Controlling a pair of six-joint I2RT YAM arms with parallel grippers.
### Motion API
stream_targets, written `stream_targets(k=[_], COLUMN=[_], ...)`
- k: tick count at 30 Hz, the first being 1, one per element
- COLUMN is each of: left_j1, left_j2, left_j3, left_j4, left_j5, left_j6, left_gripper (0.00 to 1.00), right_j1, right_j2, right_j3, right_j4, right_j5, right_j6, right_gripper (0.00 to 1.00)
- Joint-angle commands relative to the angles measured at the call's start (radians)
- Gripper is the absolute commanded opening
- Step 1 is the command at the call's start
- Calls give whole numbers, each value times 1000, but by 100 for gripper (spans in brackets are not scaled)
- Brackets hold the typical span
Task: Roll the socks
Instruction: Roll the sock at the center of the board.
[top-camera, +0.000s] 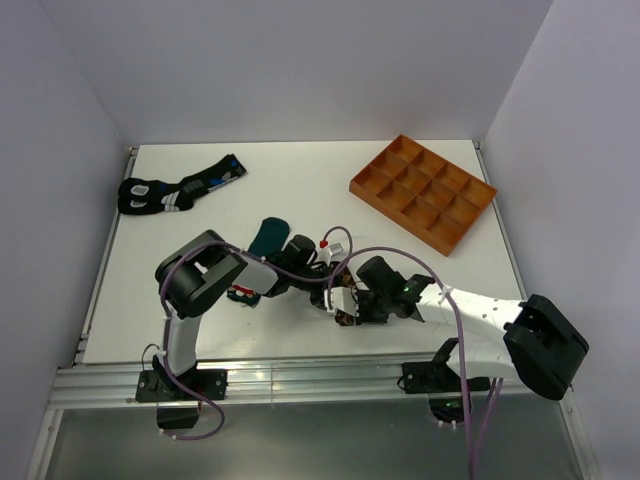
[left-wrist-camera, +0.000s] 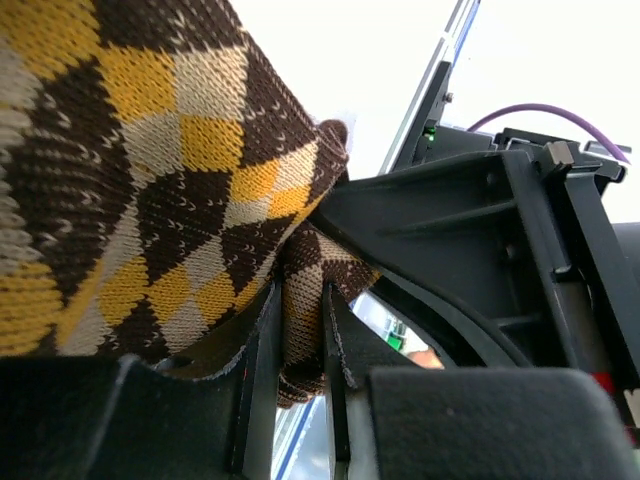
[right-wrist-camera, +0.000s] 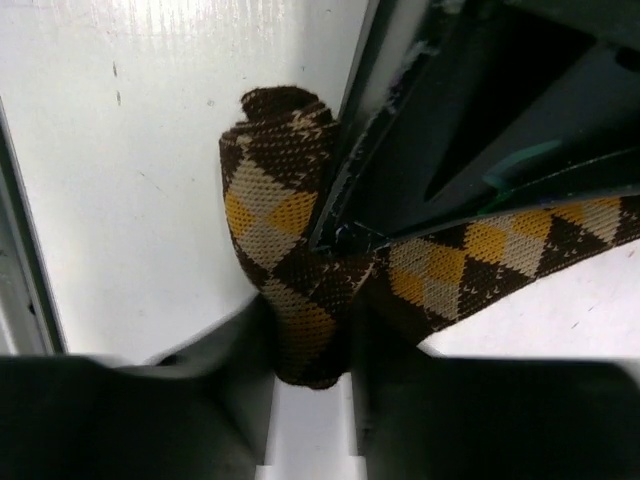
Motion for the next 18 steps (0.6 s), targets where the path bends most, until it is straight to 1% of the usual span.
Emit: stream_targets(k=[1, 3, 4, 6, 7, 8, 10, 13, 17, 18], left_j1=[14, 25, 27, 31, 31, 31, 31, 31, 33, 31], left_j2=[50, 25, 14, -39, -59, -99, -134, -193, -262, -271], left_j3=[-36, -53, -63, -83, -96, -102, -122, -160, -241, -257], left_j4=[-135, -115, -98, -85, -82, -84, -76, -23, 95, 118], left_j5=[-52, -73, -95, -136, -180, -202, -277, -351, -464, -481], left_j6=[67, 58, 51, 62, 67, 82, 90, 74, 25, 19], left_gripper=[1, 5, 7, 16, 20, 30, 35, 39, 40, 40], right_j1=[8, 6, 5, 3, -1, -3, -14, -27, -78, -107], right_j2=[50, 67, 71, 82, 87, 88, 100, 119, 180, 195], right_j3=[12, 25, 32, 47, 53, 56, 76, 107, 165, 192], right_j4=[47, 36, 19, -1, -25, -36, -82, -148, -252, -295], right_j5=[11, 0, -11, -17, -23, -28, -38, -91, -178, -204], right_j6=[6, 13, 24, 32, 35, 38, 46, 44, 14, -9], right_gripper=[21, 16, 11, 8, 7, 7, 6, 6, 6, 6])
